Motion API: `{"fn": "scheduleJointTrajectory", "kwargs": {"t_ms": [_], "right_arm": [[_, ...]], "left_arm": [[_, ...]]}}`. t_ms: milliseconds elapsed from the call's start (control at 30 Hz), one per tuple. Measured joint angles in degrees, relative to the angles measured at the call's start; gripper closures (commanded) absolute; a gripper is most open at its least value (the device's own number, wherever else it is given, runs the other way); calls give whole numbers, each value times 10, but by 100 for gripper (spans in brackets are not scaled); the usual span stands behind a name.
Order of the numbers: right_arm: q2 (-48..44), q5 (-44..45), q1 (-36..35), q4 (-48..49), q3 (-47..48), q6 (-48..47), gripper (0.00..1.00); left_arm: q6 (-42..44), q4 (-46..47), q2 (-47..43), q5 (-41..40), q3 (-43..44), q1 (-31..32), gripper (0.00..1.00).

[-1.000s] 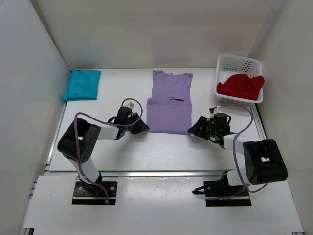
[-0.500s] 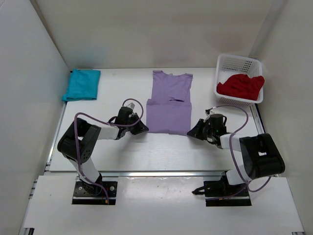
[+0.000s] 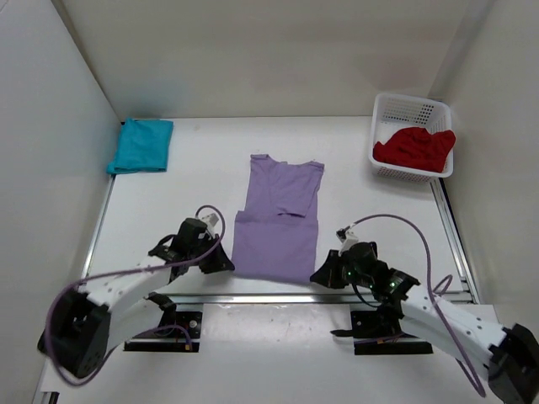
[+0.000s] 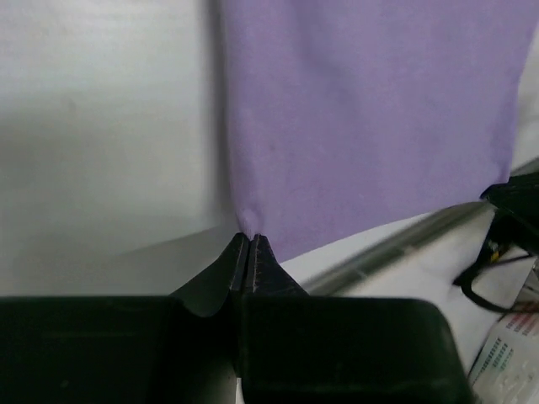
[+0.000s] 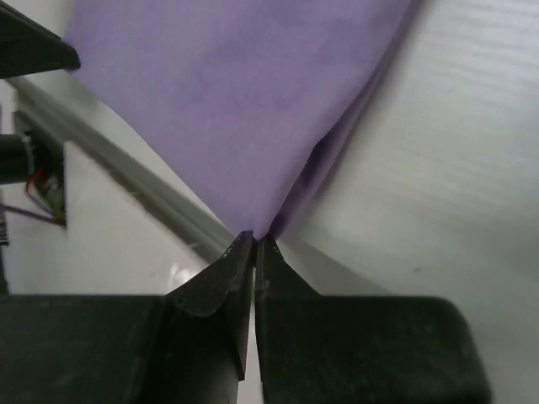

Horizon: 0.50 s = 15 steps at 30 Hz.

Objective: Fold and stack the t-shirts
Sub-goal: Grab one side of the 2/3 rectangular tshirt with both arms, then fold the long partially folded tshirt into a neat square

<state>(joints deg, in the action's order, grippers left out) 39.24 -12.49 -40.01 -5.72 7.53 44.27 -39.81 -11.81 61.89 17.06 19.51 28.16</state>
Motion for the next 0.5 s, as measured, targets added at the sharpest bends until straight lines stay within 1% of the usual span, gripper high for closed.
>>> {"fn": "scheduleJointTrajectory", "kwargs": {"t_ms": [67,100,133,200,267,367,433,500], "right_arm": [[-53,9,-37,-45,2,21,100],[-70,14,-42,-68,9,25,100],[-76,16,-40,-93,26,23,100],[-50,13,-10,-133,81,3,100],[3,-7,54,-143,162,-36,100],[96,-34,148,-109,264,-90,100],[166,-60,207,-81,314,-122,100],[233,-80,248,-57,355,-142,100]], "left_arm": [[4,-75,-76,1,4,7,100],[5,-112,-105,0,18,8,100],[7,-139,-123,-1,38,6,100],[14,-175,-131,-1,101,-6,100],[24,-181,-105,-1,180,-20,100],[36,-153,-28,0,288,-46,100],[41,-127,33,-2,333,-60,100],[43,-101,97,-8,365,-68,100]]}}
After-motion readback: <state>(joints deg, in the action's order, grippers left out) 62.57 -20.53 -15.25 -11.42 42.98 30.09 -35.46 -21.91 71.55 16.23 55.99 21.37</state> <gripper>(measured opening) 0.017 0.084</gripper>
